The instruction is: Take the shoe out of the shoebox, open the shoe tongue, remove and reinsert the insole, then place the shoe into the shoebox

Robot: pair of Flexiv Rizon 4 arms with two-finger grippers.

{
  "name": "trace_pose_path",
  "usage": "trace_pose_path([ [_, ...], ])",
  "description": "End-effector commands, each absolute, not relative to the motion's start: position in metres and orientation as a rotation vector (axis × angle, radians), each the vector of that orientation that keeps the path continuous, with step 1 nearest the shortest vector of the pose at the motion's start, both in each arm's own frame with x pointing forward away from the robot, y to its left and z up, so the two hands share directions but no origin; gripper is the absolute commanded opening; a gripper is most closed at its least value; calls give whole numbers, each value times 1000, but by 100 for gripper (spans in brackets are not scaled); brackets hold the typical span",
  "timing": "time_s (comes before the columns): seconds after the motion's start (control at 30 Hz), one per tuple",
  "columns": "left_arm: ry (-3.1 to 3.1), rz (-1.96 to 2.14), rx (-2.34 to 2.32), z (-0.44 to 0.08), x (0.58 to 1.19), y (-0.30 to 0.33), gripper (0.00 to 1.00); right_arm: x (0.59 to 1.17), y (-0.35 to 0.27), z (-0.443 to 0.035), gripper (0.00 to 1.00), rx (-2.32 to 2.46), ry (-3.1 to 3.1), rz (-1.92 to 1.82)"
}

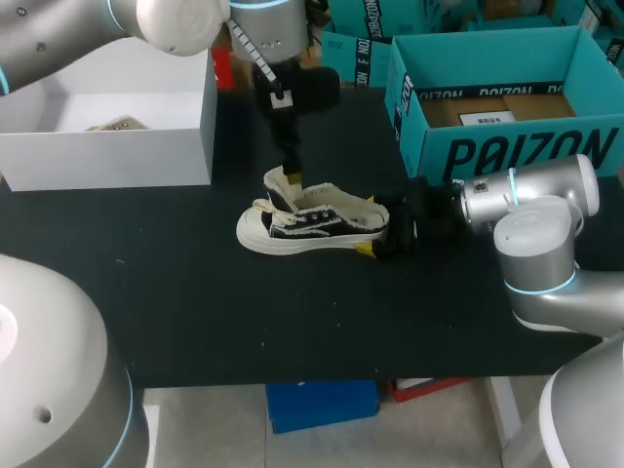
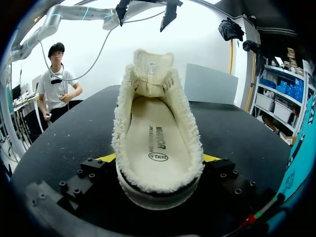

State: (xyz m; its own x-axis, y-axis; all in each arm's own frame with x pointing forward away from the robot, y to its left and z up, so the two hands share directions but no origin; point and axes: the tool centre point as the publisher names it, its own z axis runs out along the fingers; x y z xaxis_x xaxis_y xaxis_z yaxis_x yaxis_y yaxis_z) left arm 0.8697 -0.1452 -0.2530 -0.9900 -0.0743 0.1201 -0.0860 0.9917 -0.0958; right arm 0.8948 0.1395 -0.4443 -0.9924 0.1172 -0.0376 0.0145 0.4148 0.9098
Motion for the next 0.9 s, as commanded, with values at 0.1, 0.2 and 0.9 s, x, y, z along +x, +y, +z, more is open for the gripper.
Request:
trace_pose_path([
  [0.1,-2947,77,-102,-256,883,-157,0,895,138,-446,0,121,2563,1645],
  [0.2,-2947,77,-102,-256,883,-157,0,895,138,-446,0,121,2563,1645],
  [0.9,-2905,169,-81,-285,893,-157,0,895,138,-446,0,121,2563,1645],
])
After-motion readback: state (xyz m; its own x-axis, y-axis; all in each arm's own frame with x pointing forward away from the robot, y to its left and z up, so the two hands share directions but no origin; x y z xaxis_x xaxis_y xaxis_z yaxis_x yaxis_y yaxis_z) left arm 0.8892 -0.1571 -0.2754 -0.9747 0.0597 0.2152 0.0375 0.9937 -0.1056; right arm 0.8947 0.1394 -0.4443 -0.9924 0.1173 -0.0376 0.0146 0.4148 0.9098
